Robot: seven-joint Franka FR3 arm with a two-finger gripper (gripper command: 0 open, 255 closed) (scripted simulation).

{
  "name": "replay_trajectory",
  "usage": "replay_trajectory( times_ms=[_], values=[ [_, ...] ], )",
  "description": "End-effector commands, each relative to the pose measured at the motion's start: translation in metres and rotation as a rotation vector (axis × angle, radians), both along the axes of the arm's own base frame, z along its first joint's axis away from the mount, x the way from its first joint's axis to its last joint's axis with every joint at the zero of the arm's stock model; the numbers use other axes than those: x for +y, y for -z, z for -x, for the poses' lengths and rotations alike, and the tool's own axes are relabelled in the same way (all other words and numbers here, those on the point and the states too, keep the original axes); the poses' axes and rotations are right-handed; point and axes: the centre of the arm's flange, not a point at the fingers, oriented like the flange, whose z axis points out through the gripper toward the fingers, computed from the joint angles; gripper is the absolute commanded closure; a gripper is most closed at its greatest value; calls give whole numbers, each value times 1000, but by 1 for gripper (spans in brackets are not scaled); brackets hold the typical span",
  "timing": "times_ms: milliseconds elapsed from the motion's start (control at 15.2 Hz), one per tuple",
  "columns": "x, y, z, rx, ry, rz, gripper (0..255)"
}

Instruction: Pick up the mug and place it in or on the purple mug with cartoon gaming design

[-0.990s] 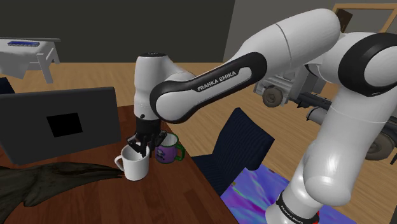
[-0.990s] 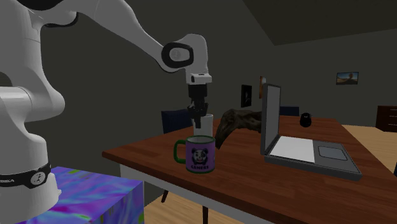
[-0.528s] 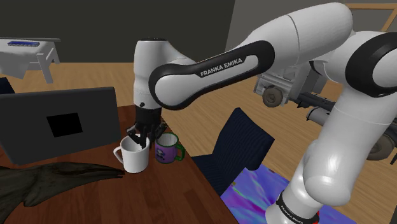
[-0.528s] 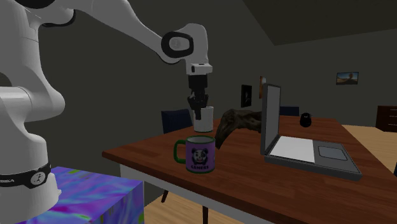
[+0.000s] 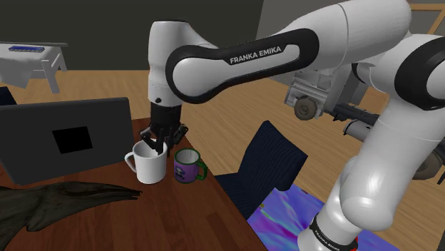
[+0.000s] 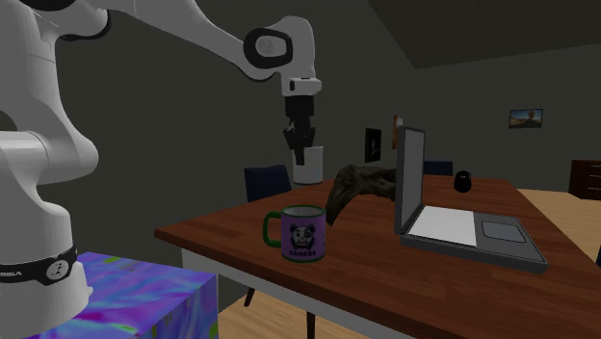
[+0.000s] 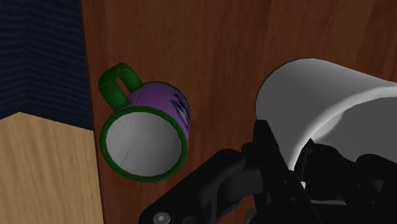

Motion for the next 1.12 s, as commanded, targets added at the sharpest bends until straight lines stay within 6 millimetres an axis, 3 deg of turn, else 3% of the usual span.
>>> replay_trajectory(
  times_ms=[0, 396, 1056],
  values=[
    [0, -11, 0, 0, 0, 0, 255],
    [0, -40, 0, 0, 0, 0, 255],
    [-130, -60, -16, 0, 0, 0, 255]
  ],
)
